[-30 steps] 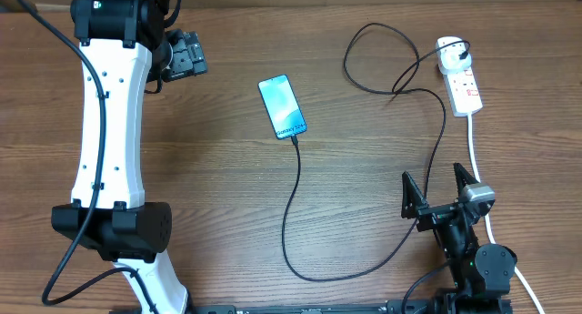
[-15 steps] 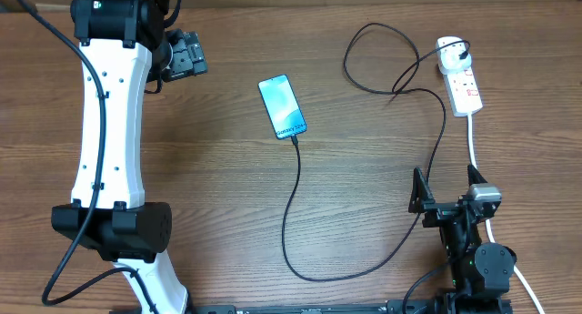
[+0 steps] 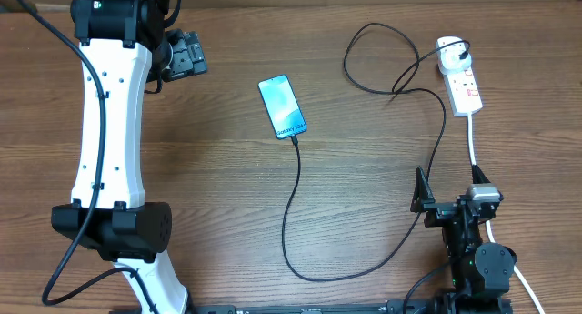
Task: Plug charger to phone and switch on socket
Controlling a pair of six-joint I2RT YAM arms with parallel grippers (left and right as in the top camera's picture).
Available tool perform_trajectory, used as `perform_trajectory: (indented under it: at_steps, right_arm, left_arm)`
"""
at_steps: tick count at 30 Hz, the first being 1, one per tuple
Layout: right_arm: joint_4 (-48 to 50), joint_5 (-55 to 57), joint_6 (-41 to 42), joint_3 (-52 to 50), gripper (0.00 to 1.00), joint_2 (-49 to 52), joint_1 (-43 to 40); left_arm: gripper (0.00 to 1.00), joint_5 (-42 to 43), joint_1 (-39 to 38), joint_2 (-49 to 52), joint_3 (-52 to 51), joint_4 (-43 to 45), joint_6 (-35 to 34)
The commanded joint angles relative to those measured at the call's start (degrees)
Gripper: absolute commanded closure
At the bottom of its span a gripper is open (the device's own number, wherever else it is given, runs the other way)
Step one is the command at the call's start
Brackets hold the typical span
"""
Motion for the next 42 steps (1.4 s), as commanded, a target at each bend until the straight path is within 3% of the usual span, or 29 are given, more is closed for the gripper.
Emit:
perform_trajectory:
  at_steps: [1,42]
  right_arm:
    - [0.15,0.35,-1.55,-0.59,0.00,-0.57,0.33]
    - [0.11,2.03,-1.14,-0.59,0.00,-0.57,0.13]
  left_arm:
    - [0.00,-0.57,0.22,0.39,-0.24,0.11,-0.59]
    - [0.00,-0.57,-0.17,0.39,-0.24,0.13,-0.57]
